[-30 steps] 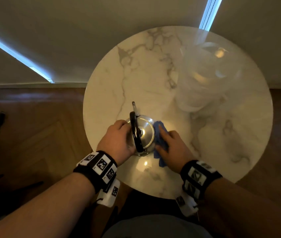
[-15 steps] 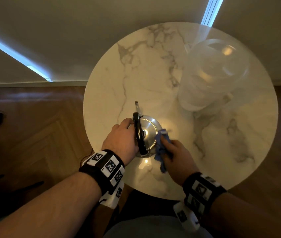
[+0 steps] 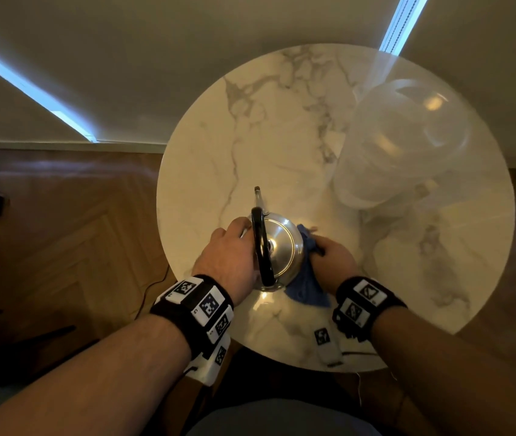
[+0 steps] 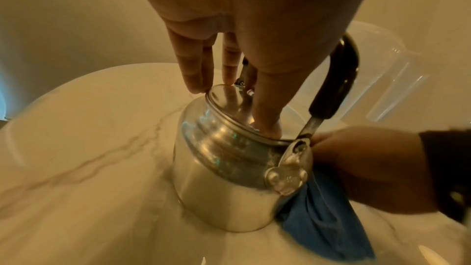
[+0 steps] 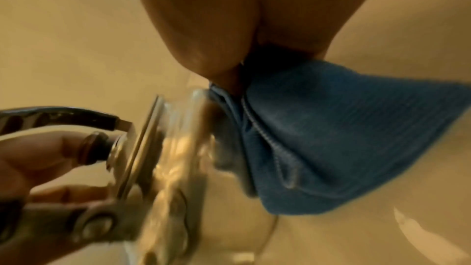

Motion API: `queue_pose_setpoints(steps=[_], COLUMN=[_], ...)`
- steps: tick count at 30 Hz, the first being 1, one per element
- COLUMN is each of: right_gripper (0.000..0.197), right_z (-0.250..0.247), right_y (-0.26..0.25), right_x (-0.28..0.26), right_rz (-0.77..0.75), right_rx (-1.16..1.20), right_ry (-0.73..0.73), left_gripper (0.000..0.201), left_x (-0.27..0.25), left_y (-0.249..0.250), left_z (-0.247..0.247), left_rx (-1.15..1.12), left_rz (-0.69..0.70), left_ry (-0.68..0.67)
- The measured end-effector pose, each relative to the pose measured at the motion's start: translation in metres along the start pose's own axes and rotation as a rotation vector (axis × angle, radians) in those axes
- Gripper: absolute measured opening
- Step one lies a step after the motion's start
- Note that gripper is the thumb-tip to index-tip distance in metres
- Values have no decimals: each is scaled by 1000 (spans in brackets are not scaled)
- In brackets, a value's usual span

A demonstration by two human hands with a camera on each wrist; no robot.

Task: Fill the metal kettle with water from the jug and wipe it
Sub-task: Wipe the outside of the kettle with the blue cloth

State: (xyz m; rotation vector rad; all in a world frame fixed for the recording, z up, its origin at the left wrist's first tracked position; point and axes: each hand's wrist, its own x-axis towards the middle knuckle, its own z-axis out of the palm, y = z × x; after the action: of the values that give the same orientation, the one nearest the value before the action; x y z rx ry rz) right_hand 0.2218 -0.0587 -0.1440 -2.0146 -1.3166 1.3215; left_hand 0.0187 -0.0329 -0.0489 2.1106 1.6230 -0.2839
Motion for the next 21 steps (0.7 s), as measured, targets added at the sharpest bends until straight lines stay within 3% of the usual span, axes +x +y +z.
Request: queue_pose_setpoints(steps=[6, 11, 13, 16, 21], right_gripper=[25, 33, 36, 31, 48], right_z=[-10, -13, -16, -20, -33], right_y=[-5, 12, -7, -43, -51], right_x=[2, -18, 3, 35, 10], right_rz=[-183, -84, -120, -51, -343], right_rx=[-91, -135, -105, 36, -156], right_ry=[-25, -113, -101, -191, -176], left_gripper=[74, 70, 71, 76, 77], left_x=[1, 3, 3, 1, -4], left_y=[1, -2, 0, 3, 6], left_z=[0, 4, 3, -1, -7], left_rx=[1, 5, 7, -10, 6], left_rz=[14, 19, 20, 7, 39], left_ry=[-4, 10, 9, 1, 10])
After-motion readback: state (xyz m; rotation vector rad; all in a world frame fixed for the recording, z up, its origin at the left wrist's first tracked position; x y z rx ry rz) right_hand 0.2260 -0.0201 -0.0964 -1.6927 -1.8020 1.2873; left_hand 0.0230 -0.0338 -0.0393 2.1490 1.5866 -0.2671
